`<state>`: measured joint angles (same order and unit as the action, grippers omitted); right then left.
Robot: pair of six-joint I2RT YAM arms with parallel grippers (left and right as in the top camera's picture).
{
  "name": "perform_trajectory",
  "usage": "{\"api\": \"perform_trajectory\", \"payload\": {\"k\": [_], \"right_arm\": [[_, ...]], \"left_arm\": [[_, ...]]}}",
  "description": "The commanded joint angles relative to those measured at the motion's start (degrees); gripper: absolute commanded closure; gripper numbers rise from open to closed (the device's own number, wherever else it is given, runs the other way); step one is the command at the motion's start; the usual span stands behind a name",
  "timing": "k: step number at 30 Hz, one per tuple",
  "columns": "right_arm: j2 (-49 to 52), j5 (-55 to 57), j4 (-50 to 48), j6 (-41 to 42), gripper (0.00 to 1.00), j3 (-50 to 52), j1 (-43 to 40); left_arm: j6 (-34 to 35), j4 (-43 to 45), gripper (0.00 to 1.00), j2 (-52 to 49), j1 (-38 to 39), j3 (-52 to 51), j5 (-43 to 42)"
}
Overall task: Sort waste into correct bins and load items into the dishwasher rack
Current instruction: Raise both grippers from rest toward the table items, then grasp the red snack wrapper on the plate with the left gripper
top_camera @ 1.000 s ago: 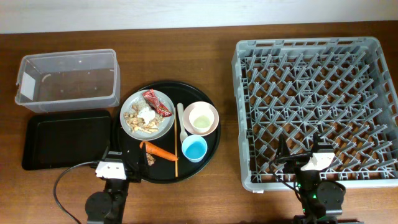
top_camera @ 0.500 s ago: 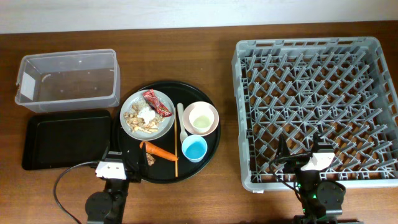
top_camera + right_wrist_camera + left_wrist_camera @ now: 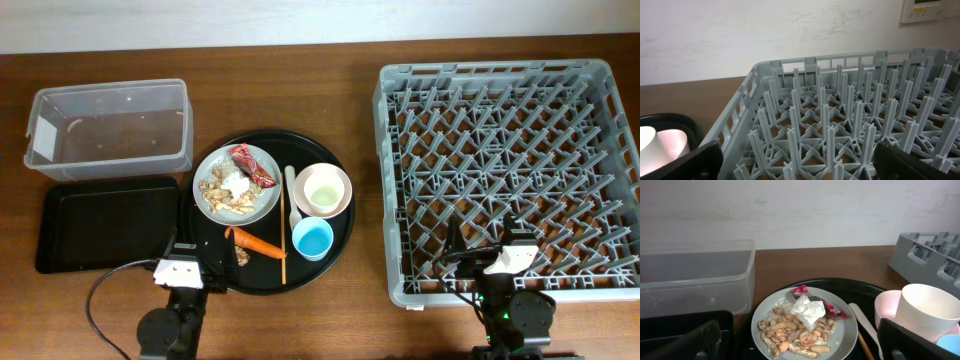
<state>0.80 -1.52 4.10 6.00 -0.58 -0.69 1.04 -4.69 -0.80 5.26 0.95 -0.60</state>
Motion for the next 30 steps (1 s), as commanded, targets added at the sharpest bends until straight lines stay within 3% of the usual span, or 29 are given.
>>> {"api": "perform_trajectory", "payload": {"k": [1, 4, 11, 18, 23, 26, 30], "right_arm": [[-0.4, -3.8, 0.0, 0.8, 0.01, 0.2, 0.3], [-0.4, -5.0, 2.7, 4.0, 0.01, -1.5, 0.3], [7.2, -11.6, 21.1, 4.2, 0.01, -18.4, 0.3], [33.9, -12.0, 44.8, 5.4, 0.01, -44.1, 0.3], [53.2, -11.6, 59.8, 3.5, 0.01, -60.1, 0.3], [59.7, -9.3, 61.3, 1.6, 0.01, -63.0, 0.3], [62.2, -4.5, 61.9, 1.5, 0.01, -63.0, 0.3]], "left_arm": [[-0.7, 0.6, 0.01, 0.5, -0.2, -0.4, 1.2], [2.3, -1.1, 0.01, 0.4, -0.2, 0.2, -2.5], [5.0, -20.9, 0.01, -6.9, -0.2, 16.1, -2.6], [4.9, -38.1, 0.01, -36.5, -0.2, 38.5, -3.0], [5.0, -53.6, 0.01, -56.1, -0.2, 54.9, -7.6], [4.9, -50.9, 0.01, -61.9, -0.2, 56.8, -7.6], [6.3, -38.1, 0.01, -72.8, -0.2, 56.8, -7.6]]}}
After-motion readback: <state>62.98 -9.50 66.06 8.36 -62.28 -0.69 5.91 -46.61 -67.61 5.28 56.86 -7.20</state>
